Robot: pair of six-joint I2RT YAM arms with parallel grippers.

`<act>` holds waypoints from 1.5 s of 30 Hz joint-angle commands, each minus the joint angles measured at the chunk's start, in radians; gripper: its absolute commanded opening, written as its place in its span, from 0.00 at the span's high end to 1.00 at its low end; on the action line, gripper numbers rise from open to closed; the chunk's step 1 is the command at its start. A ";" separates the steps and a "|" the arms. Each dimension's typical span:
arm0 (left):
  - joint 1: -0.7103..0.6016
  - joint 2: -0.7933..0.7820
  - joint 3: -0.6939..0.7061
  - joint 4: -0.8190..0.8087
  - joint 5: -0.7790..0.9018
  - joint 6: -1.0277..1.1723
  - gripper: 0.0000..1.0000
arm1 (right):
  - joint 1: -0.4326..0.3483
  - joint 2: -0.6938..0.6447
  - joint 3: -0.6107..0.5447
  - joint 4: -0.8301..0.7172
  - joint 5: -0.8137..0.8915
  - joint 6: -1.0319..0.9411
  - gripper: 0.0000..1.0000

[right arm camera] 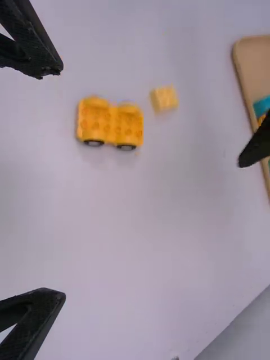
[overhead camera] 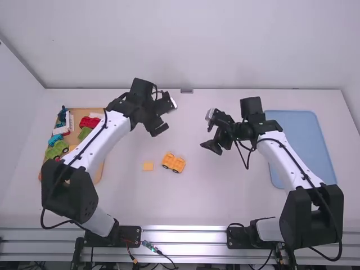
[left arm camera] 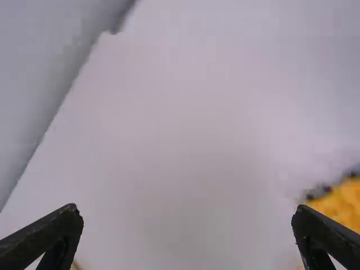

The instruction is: Assemble lego blocks to make yellow taxi

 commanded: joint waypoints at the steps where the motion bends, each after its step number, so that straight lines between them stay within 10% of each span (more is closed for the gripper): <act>1: 0.026 -0.018 -0.032 -0.043 0.272 0.377 0.01 | 0.002 0.006 -0.002 -0.026 -0.143 -0.143 0.01; 10: 0.281 -0.032 -0.191 -0.169 0.850 0.883 0.01 | 0.016 0.008 -0.295 0.504 -0.296 -0.002 0.01; 16: 0.416 -0.030 -0.437 0.010 1.040 1.067 0.01 | 0.147 0.077 -0.500 1.041 0.014 0.372 0.01; 33: 0.423 -0.014 -0.578 0.248 0.998 0.962 0.00 | 0.423 0.312 -0.571 1.293 0.303 0.583 0.01; 45: 0.423 0.009 -0.578 0.271 1.011 0.953 0.00 | 0.447 0.587 -0.513 1.516 0.358 0.640 0.01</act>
